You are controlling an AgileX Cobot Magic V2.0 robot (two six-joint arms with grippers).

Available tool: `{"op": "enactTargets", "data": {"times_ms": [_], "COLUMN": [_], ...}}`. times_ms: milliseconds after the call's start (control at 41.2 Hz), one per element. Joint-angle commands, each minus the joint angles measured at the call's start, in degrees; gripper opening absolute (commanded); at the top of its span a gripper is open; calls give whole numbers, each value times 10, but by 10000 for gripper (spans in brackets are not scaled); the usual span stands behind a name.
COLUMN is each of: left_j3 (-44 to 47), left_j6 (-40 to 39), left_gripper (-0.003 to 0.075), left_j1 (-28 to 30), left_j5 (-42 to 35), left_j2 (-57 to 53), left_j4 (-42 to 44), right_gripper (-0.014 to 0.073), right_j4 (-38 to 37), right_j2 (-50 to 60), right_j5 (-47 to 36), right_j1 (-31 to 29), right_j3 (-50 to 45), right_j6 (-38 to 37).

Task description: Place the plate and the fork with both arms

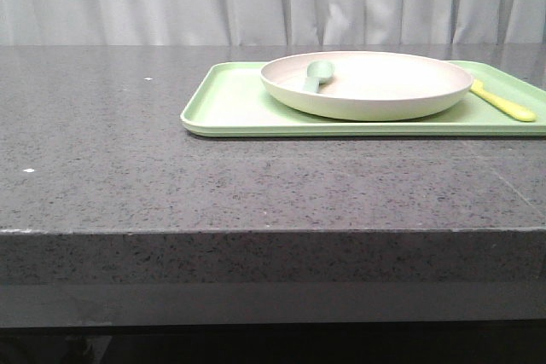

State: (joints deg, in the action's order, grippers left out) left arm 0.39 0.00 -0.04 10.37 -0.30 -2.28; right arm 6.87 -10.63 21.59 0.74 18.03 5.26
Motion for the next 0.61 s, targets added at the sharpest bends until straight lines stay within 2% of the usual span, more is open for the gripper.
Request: {"op": "enactTargets", "data": {"times_ms": [0, 146, 316, 583], "left_j3": [1, 1, 1, 1], "left_j6": [-4, -4, -4, -4], "left_gripper": [-18, -18, -18, -18], "left_j1": [1, 1, 1, 1], "left_j5": [-51, -51, -51, -51], "left_j2": [-13, -13, -13, -12], "left_j4": [-5, -5, -5, -5], "right_gripper": [-64, -64, -64, -64], "right_j4": [-6, -6, -6, -6], "right_j2": [11, 47, 100, 123], "right_j5": [-93, -140, -146, -127], "right_j1": [15, 30, 31, 30], "right_j3": [-30, -114, -181, -193], "right_j6": [5, 5, 5, 5]}}
